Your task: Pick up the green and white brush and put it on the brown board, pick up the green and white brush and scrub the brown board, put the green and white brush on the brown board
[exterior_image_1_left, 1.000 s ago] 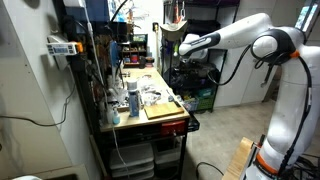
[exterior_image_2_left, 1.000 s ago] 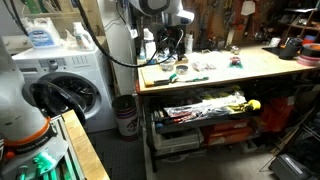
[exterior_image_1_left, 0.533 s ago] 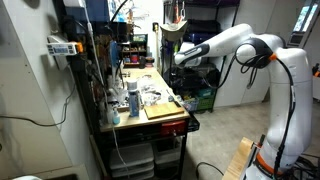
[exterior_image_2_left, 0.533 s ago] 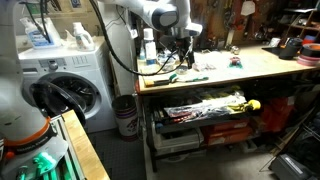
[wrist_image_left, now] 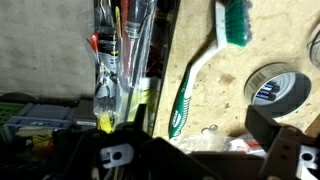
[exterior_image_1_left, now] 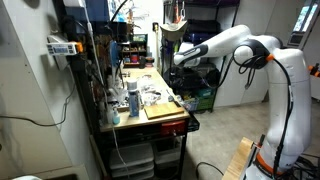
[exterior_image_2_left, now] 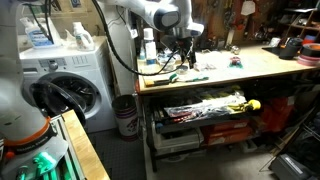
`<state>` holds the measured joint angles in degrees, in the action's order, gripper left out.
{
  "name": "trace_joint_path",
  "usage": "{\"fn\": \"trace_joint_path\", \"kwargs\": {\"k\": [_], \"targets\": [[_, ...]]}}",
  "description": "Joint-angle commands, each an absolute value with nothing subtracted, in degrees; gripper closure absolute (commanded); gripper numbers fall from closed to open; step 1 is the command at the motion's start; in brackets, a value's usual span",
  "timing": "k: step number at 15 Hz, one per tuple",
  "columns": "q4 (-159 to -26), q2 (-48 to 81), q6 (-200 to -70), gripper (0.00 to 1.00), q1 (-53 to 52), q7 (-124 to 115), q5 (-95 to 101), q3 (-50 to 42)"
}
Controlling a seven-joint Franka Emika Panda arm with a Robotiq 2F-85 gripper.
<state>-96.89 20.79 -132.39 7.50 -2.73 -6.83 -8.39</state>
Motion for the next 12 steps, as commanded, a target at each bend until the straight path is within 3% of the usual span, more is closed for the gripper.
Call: {"fn": "trace_joint_path", "kwargs": {"k": [1,12], "targets": [[-92.3,25.4,-133.6,0.00,7.6,-6.0,-5.1,-8.5],[-79.5,40.6,-137.5,0.00,5.9,-16.5,0.9,-10.9]]}}
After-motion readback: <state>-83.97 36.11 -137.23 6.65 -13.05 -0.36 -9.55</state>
